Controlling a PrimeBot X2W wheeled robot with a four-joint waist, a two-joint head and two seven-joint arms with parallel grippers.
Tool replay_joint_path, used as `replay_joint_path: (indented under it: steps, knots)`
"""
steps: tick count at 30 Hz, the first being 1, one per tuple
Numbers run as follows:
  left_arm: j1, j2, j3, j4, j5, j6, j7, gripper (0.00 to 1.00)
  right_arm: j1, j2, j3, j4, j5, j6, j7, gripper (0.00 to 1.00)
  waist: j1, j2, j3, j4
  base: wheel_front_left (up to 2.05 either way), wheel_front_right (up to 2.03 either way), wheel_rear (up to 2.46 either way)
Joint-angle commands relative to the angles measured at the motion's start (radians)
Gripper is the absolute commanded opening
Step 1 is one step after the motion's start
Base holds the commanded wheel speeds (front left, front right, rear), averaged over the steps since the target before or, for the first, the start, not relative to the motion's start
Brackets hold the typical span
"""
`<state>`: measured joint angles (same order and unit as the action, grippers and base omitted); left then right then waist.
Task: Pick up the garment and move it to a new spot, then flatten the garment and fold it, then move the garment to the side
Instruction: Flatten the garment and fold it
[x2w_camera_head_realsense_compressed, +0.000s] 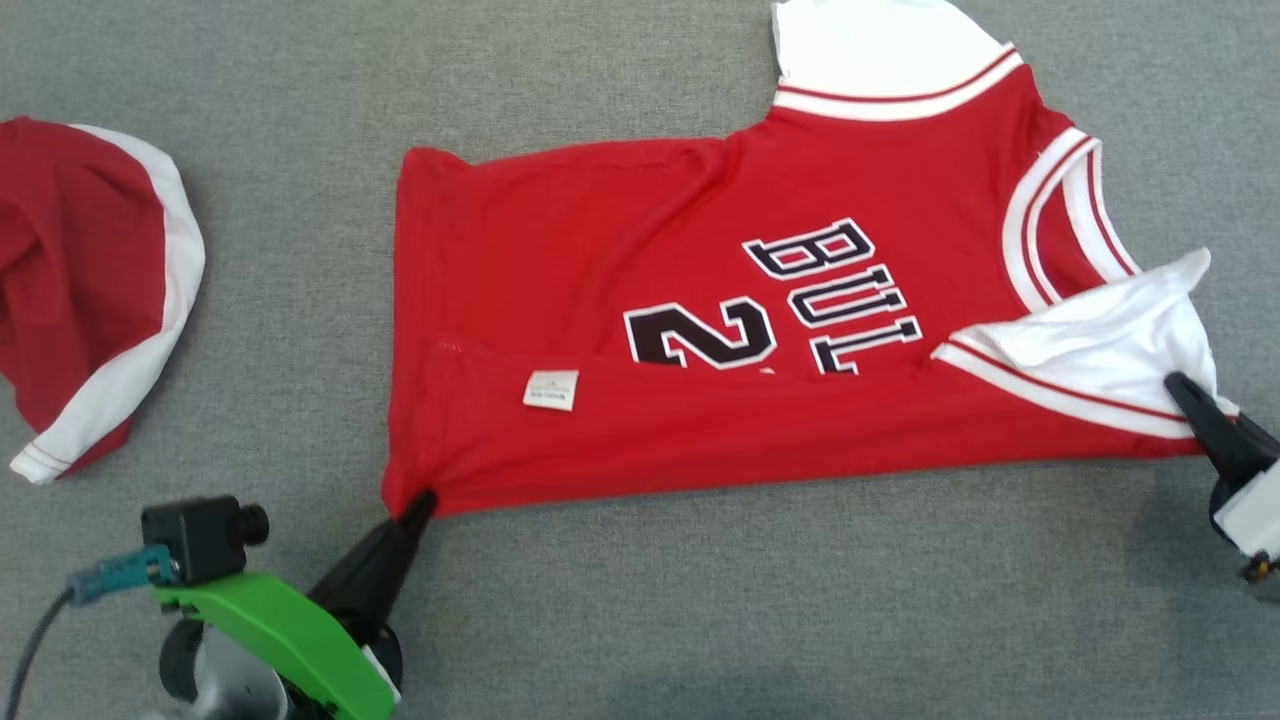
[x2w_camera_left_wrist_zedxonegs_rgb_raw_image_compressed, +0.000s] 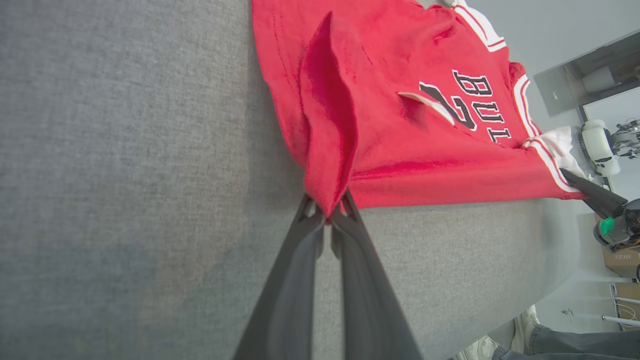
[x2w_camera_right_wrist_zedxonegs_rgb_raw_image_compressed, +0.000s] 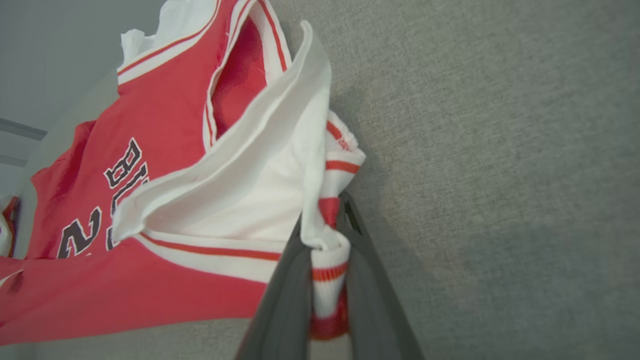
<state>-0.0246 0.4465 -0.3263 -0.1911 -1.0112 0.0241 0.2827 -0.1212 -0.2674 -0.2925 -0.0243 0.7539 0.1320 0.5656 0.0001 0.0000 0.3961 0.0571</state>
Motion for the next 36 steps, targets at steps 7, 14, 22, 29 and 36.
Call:
replay_joint_path:
  steps: [7, 14, 22, 29, 36]
  knots:
    - [0.153, -0.033, -0.049, -0.063, -0.014, 0.031, -0.017, 0.0, 0.192, 0.02, -0.071, -0.091, 0.01, -0.002, 0.062, 0.0, -0.0001, 0.0, 0.013, 0.034, 0.0, 0.0, 0.0]
    - [0.082, -0.035, -0.055, 0.009, 0.038, 0.035, -0.031, 1.0, 0.143, 0.03, -0.094, -0.085, -0.027, -0.002, 0.042, 1.0, -0.0001, 0.0, 0.037, 0.039, 0.0, 0.0, 0.0]
    - [-0.002, 0.051, 0.001, -0.08, 0.088, 0.058, -0.01, 1.0, -0.029, -0.025, -0.078, -0.22, -0.047, -0.001, 0.068, 1.0, -0.0001, 0.0, 0.085, 0.016, 0.0, 0.0, 0.0]
    - [-0.265, 0.064, 0.006, -0.018, 0.15, 0.043, 0.036, 1.0, -0.344, -0.046, 0.035, -0.142, -0.156, -0.001, 0.083, 1.0, -0.0001, 0.0, 0.187, 0.034, 0.0, 0.0, 0.0]
    - [-0.571, -0.023, -0.102, 0.234, 0.224, -0.023, 0.084, 1.0, -0.705, -0.019, 0.16, 0.094, -0.34, -0.001, 0.057, 1.0, -0.0001, 0.0, 0.291, 0.086, 0.0, 0.0, 0.0]
